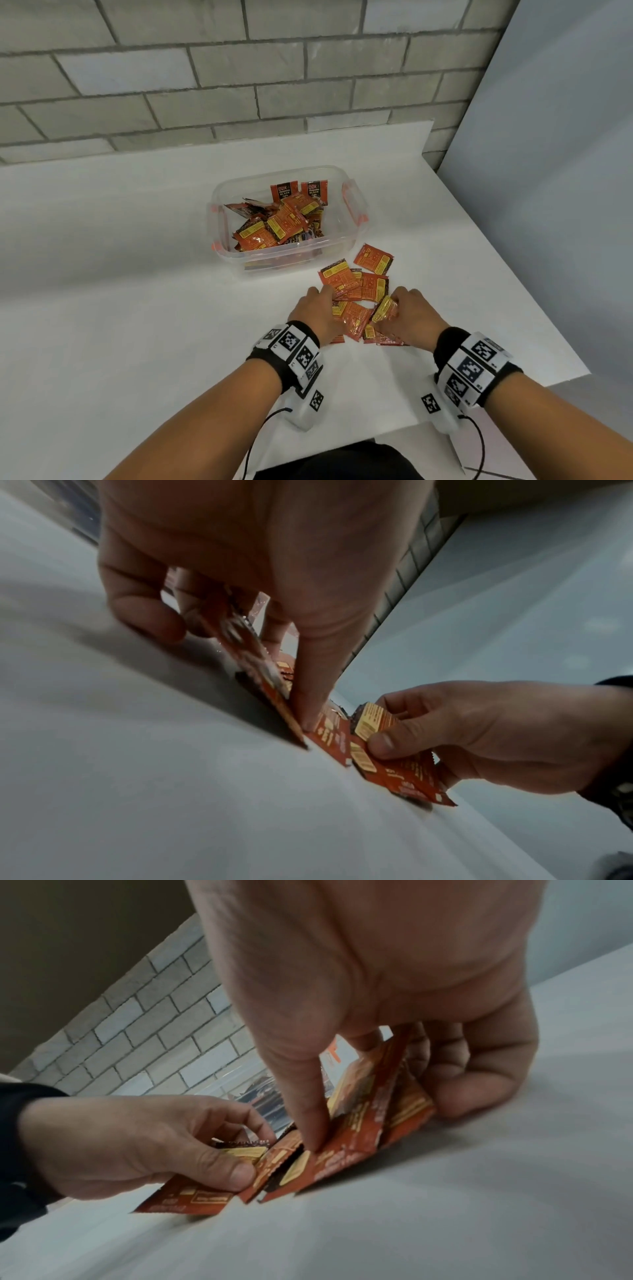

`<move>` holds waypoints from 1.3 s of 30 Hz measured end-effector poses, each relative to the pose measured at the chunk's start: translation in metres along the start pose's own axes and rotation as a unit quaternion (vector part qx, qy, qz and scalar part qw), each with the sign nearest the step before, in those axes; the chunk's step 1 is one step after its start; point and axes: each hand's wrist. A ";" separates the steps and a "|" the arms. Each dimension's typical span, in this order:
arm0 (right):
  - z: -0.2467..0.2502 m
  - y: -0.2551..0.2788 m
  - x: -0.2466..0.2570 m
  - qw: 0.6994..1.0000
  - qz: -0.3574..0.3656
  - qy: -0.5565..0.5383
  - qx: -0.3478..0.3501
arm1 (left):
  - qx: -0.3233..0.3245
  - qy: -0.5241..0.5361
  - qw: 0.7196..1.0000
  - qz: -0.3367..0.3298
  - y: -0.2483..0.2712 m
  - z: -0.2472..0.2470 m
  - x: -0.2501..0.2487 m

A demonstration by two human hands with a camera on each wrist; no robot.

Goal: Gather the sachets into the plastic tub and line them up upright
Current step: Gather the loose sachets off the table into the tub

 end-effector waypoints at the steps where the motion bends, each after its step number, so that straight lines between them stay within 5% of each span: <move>1: 0.001 0.001 0.000 1.000 0.004 -0.003 -0.002 | -0.003 -0.004 1.000 0.001 0.000 0.001 0.001; 14: 0.031 -0.006 -0.003 0.999 0.019 -0.038 0.007 | 0.025 -0.018 0.999 0.037 0.003 0.019 0.021; 26: 0.017 -0.031 0.005 0.999 -0.002 0.037 -0.005 | 0.033 -0.008 0.999 0.027 0.006 0.026 0.031; 33: 0.024 -0.032 0.001 0.994 0.040 -0.105 0.004 | 0.008 0.096 0.995 -0.003 0.001 0.041 0.029; 39: 0.045 -0.058 -0.002 0.976 -0.001 -0.218 -0.008 | 0.007 0.120 0.992 -0.034 -0.024 0.042 0.009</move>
Point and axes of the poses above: each hand's wrist, its own y-axis away from the middle knuckle, its own z-axis out of the back of the hand, x = y × z, and after that the axes turned 7 degrees about y, right-handed
